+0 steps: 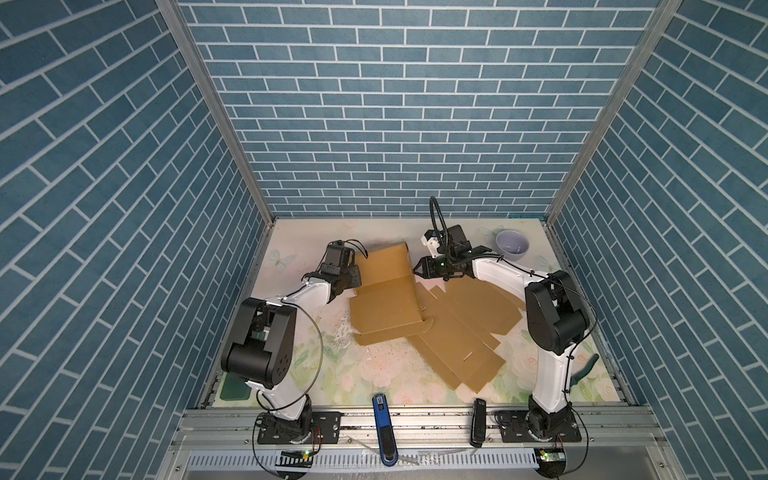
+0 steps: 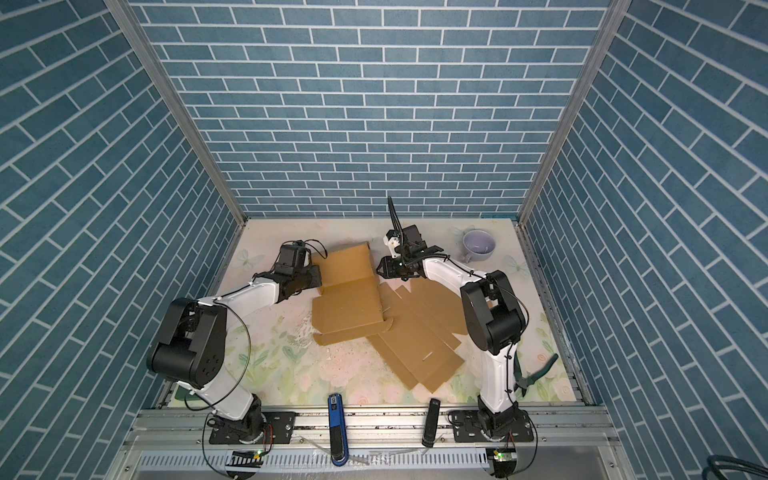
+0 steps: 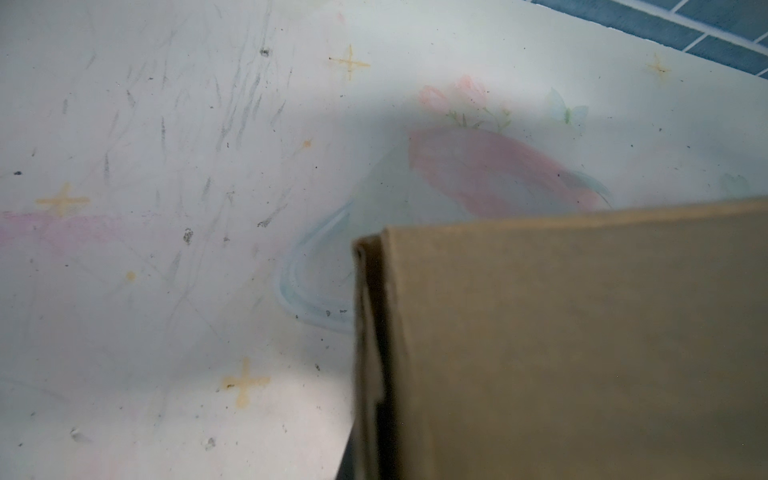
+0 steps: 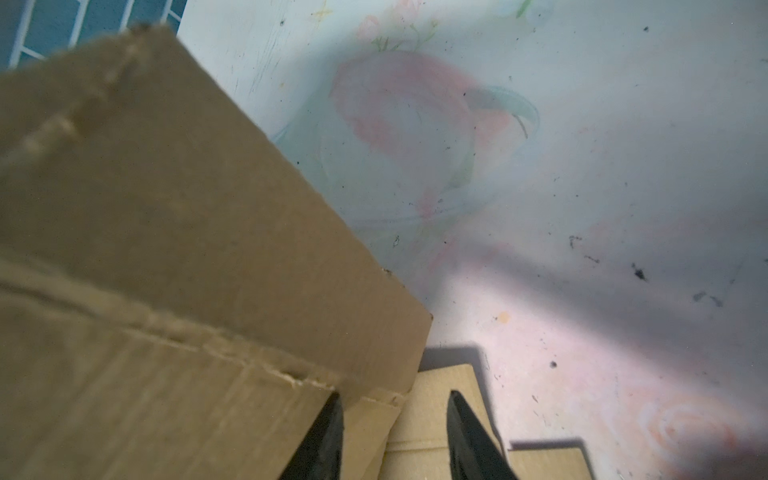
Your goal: Fold the paper box
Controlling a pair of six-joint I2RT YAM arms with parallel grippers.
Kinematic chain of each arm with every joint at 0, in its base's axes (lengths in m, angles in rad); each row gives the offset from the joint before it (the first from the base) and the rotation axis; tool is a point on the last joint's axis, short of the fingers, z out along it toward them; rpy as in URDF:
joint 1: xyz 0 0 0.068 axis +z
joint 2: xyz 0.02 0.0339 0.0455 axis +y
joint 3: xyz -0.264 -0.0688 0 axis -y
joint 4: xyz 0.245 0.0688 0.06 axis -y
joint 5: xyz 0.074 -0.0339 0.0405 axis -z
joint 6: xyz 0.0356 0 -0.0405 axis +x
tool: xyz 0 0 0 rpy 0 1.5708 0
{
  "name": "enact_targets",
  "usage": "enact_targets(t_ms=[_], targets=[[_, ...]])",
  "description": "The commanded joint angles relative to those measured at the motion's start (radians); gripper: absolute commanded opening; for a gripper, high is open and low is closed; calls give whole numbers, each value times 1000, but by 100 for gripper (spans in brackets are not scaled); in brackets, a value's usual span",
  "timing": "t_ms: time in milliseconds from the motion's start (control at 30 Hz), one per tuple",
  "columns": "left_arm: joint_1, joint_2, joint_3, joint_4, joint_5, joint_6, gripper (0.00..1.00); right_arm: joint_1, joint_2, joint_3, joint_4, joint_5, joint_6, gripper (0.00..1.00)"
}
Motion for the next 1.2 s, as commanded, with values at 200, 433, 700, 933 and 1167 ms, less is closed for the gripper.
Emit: enact_targets(t_ms=[200,433,700,933,1167], targets=[[11,-15,20,-19,51,20,2,11,-54,-71,1,2,1,43],[18,-31,16,-15,72,37,2,13,-103,-119,4,10,0,44],[27,-69,-18,24,75,38,2,17,-156,-162,-13,34,4,44],[32,-82,-33,48,88,40,2,19,-246,-222,-33,65,11,45],[34,-94,-45,69,91,39,2,28,-304,-263,-40,85,29,46]])
